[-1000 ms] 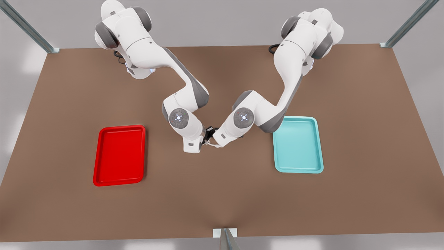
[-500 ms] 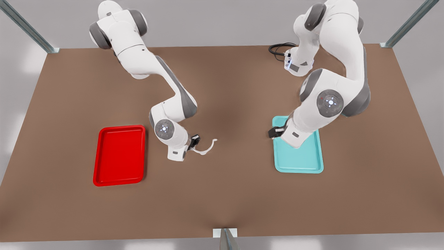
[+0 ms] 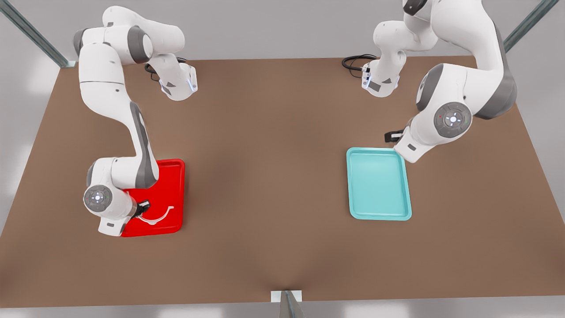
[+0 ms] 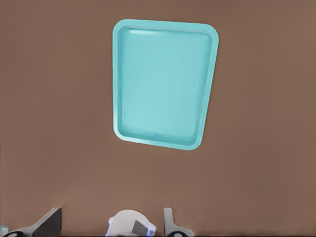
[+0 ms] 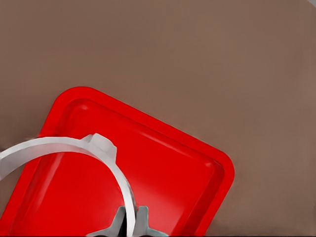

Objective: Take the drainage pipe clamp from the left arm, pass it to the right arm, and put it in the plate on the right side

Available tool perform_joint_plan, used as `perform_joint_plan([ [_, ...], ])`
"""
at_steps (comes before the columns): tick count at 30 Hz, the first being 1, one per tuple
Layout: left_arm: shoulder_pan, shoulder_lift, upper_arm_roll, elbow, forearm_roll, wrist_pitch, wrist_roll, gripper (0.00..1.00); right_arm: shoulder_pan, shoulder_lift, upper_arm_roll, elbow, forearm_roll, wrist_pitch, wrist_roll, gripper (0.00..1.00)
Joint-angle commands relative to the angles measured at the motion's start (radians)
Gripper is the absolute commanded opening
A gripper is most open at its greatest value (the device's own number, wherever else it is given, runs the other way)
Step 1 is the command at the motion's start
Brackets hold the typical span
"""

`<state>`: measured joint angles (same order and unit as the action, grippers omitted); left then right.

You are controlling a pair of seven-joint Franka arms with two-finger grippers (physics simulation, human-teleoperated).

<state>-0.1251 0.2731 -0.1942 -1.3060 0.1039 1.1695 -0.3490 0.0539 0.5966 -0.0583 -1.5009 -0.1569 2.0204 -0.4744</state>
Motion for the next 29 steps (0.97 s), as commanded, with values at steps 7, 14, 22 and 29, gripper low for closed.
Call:
perform_joint_plan([
  [7, 0.038, 0.0, 0.005, 0.036, -0.049, -0.106, 0.137, 1.0, -0.048, 0.011, 0.005, -0.071, 0.028, 0.038, -0.455, 0.21],
  [14, 0.061, 0.003, 0.005, 0.034, -0.044, -0.1, 0.145, 1.0, -0.052, 0.019, 0.009, -0.056, 0.045, 0.028, -0.42, 1.0],
  [22, 0.09, 0.0, 0.001, 0.034, -0.05, -0.108, 0.146, 1.0, 0.231, -0.081, 0.014, 0.349, 0.216, -0.681, 0.545, 1.0],
  [29, 0.081, 0.006, -0.004, 0.062, -0.05, -0.125, 0.146, 1.0, 0.182, -0.402, 0.005, 0.054, 0.163, -0.732, 0.56, 1.0],
])
